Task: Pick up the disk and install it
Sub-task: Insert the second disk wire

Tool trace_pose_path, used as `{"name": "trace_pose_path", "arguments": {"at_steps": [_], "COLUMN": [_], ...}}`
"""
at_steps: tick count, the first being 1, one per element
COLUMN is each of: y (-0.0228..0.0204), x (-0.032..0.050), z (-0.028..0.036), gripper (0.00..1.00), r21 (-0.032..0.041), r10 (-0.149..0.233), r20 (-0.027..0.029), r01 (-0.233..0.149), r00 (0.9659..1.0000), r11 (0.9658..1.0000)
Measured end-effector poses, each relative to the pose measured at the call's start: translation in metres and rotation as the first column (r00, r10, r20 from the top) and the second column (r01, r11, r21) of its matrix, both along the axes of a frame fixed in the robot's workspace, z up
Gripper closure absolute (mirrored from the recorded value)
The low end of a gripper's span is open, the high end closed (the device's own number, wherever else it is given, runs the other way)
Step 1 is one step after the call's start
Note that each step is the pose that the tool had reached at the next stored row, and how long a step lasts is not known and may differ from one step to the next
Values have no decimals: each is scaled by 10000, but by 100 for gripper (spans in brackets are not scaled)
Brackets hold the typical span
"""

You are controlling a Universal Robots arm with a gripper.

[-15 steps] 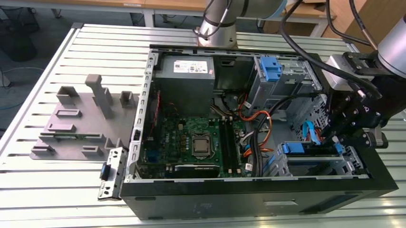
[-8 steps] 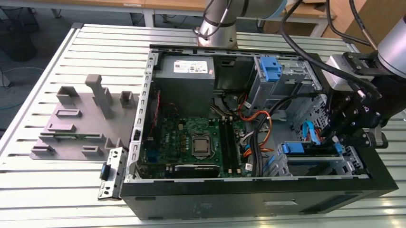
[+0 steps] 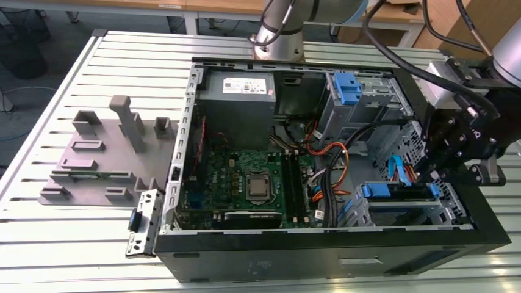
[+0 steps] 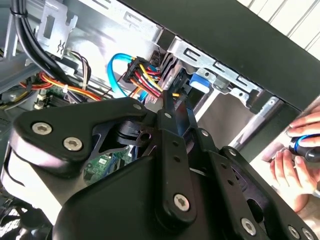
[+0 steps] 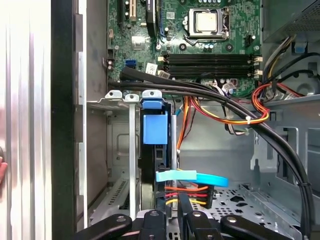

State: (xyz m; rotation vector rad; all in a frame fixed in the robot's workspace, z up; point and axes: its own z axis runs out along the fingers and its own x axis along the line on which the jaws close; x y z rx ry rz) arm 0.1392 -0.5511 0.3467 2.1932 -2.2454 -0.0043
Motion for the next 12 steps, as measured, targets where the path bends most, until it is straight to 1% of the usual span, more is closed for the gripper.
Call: {"name": "trace_pose_path", "arguments": {"at_steps": [5, 8, 10, 12], "y": [0, 0, 0, 0], "x": [0, 0, 0, 0], "z": [84, 88, 110, 110], "gripper": [76, 76, 76, 76], "r21": [-1, 4, 0, 1], "r10": [0, 0, 0, 0], "r20": [5, 6, 6, 6], "r01": [0, 0, 0, 0], "r00": [10000, 10000, 10000, 10000], "r11": [10000, 10000, 10000, 10000]}}
